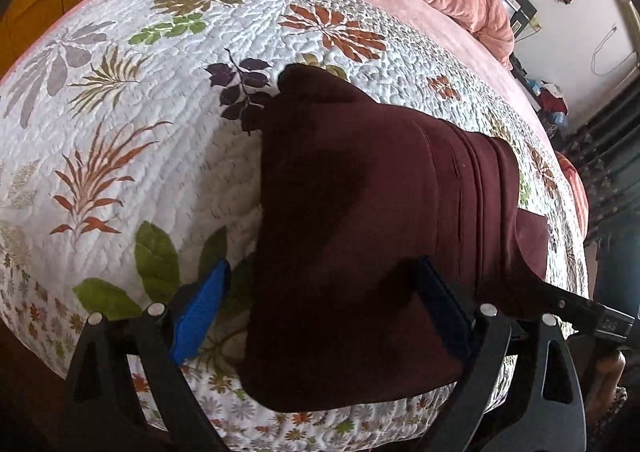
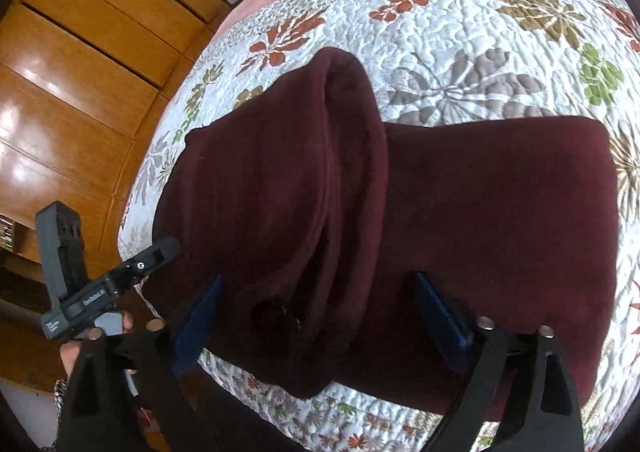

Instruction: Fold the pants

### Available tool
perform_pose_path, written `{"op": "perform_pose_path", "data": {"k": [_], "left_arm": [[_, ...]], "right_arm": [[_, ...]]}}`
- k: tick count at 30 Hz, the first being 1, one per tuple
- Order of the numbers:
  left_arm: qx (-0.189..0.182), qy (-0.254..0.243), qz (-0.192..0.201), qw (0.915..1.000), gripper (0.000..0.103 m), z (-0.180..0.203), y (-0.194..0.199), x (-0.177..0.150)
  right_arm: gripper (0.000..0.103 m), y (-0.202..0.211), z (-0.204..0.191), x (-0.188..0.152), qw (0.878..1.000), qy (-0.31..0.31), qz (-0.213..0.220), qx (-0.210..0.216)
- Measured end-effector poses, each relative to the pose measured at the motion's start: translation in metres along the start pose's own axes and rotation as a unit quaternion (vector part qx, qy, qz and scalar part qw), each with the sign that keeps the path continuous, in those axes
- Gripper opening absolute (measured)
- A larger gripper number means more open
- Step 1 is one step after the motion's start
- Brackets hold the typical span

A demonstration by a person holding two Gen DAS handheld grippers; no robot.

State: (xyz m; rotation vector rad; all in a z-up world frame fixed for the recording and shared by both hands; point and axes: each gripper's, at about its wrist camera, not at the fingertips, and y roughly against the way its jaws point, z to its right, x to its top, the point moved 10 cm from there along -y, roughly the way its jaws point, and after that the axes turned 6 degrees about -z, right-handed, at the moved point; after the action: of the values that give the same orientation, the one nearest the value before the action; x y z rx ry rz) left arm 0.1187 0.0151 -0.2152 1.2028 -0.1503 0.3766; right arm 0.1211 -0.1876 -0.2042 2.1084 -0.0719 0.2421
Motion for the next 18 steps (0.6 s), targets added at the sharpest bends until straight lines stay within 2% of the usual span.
{"op": "perform_pose_path", "data": {"k": [1, 2, 4, 7, 12, 18], "left_arm": [[-0.001, 0.001, -0.001, 1.0000, 0.092, -0.001, 0.001, 0.000], [-0.003, 0.003, -0.002, 1.0000, 0.092, -0.003, 0.002, 0.000], [-0.004, 0.005, -0.006, 1.0000, 0.092, -0.004, 0.003, -0.001], [-0.011, 0.016, -0.006, 0.9998, 0.092, -0.007, 0.007, -0.003], [-0.038, 0.042, 0.009, 0.9983, 0.092, -0.006, 0.023, 0.001], [-0.061, 0.025, 0.032, 0.9973, 0.092, 0.023, 0.046, 0.009]], "right_arm": [[0.062, -0.002, -0.003, 0.001, 1.000, 0.002, 0.000, 0.006], [0.048, -0.005, -0.009, 0.000, 1.000, 0.002, -0.008, 0.029], [0.033, -0.006, -0.014, 0.002, 1.000, 0.007, -0.006, 0.026], [0.020, 0.008, -0.028, 0.004, 0.999, 0.044, 0.012, 0.010], [0.017, 0.051, -0.051, 0.011, 0.996, 0.060, 0.046, 0.050], [0.017, 0.120, -0.048, 0.020, 0.991, 0.077, 0.099, 0.046]]}}
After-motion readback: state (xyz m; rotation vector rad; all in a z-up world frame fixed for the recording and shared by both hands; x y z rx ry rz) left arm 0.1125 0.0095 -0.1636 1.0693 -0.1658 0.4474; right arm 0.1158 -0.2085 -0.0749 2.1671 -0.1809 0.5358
